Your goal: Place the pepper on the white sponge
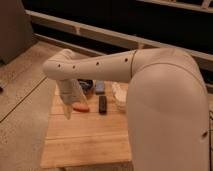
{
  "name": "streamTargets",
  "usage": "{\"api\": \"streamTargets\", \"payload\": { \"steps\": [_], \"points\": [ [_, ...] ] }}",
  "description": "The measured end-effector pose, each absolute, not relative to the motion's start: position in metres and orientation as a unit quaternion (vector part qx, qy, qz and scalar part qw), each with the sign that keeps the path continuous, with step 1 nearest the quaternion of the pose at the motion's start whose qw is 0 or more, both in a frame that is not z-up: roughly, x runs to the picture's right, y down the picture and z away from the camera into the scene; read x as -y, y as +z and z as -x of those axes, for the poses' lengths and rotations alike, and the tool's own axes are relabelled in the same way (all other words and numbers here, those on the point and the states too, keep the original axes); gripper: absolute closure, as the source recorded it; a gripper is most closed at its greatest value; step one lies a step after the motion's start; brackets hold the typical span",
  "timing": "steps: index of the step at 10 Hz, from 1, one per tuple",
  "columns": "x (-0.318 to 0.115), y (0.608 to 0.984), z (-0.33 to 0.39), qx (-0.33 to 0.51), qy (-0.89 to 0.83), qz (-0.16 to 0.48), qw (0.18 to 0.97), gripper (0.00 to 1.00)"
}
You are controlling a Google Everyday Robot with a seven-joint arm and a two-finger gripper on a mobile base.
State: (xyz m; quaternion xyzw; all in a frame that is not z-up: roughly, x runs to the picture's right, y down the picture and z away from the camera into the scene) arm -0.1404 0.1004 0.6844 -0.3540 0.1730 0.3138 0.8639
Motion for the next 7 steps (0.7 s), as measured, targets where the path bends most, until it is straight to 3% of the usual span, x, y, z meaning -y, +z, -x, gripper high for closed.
{"api": "streamTargets", "payload": {
  "steps": [7],
  "points": [
    [-0.082,0.671,0.168,-0.087,0.050,0.401,0.911,0.35]
  ]
}}
